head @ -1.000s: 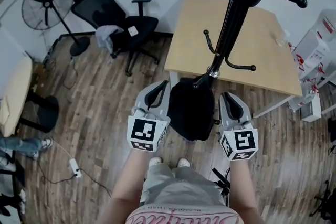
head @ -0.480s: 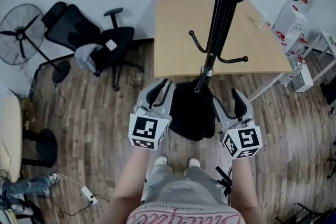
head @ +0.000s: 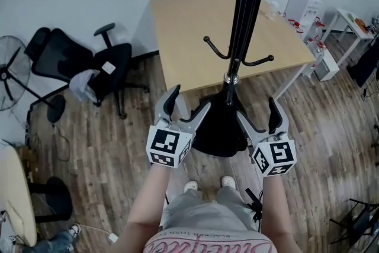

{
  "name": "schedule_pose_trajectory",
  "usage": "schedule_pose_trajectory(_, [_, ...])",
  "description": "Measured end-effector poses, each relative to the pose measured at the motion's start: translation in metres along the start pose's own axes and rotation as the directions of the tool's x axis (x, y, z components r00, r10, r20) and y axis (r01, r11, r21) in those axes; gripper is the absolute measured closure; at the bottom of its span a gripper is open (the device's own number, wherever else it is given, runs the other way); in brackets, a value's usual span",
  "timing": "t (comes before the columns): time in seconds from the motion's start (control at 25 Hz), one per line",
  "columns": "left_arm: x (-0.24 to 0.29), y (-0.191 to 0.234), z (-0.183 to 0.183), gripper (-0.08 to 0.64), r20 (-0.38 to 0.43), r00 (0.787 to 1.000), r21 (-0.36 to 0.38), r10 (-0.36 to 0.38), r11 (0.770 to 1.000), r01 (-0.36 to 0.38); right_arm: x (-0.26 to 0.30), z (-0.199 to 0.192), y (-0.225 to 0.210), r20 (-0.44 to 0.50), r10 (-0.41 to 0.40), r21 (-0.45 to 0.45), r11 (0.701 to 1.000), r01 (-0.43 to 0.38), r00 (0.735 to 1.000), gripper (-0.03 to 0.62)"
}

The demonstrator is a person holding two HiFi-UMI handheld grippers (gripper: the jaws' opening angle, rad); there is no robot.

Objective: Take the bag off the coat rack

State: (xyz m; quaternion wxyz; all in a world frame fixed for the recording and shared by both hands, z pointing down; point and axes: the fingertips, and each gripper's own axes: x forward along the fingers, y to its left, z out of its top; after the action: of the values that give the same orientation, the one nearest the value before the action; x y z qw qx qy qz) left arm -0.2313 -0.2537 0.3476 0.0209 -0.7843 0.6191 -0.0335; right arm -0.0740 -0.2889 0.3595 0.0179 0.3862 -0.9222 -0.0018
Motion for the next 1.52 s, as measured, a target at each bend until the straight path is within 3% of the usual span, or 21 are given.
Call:
schedule_pose_trajectory(0.56, [0.019, -0.017, -0.063, 0.184, -0.112, 0.977, -0.004, -0.183, 0.983, 0.184, 0.004, -0.063, 0.014, -0.142, -0.074, 0.01, 0.997, 0.076, 0.987, 0.143])
schedule_pose_trajectory(1.32, [0.035, -0.028, -0.15, 0.219, -0.272, 0.93, -0.046, -0.246, 0.969, 0.243, 0.017, -0.157, 0.009, -0.319, -0.1, 0.044, 0.992, 0.121, 0.943, 0.144])
schedule_pose_trajectory(1.52, [0.042, -0.03, -0.167, 0.229, -0.308, 0.915, -0.065, -0.259, 0.966, 0.251, 0.027, -0.171, 0.003, -0.347, -0.096, 0.045, 0.992, 0.119, 0.933, 0.173])
